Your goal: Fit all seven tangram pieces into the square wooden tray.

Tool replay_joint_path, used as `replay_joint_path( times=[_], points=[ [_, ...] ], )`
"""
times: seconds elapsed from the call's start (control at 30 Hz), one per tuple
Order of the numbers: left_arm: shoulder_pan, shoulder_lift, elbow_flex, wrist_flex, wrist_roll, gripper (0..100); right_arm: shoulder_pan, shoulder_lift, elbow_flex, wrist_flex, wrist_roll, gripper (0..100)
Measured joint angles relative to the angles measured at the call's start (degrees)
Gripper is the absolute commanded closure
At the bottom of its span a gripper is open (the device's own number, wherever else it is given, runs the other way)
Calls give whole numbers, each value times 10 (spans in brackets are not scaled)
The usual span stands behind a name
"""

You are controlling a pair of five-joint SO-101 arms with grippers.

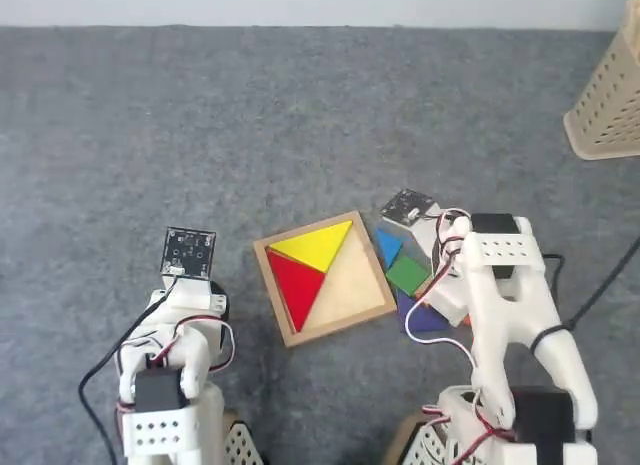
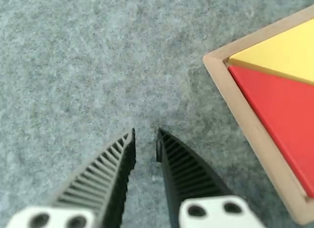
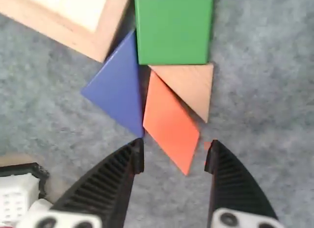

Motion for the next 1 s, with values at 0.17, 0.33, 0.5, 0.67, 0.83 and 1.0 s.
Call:
replay_joint_path(
  times=[0.17,0.33,0.5,0.67,0.83,1.0],
  points=[
    [0,0,0,0,0,928,1,9,0,-11,35,783],
    [0,0,0,0,0,928,3,72,0,-67,55,783],
    [0,0,0,0,0,928,0,98,-2,-93,58,786],
    [0,0,0,0,0,928,-1,108,-4,-100,59,846],
    [0,0,0,0,0,928,4,108,-6,-100,59,903],
    [0,0,0,0,0,928,63,125,-27,-100,4,901]
  ],
)
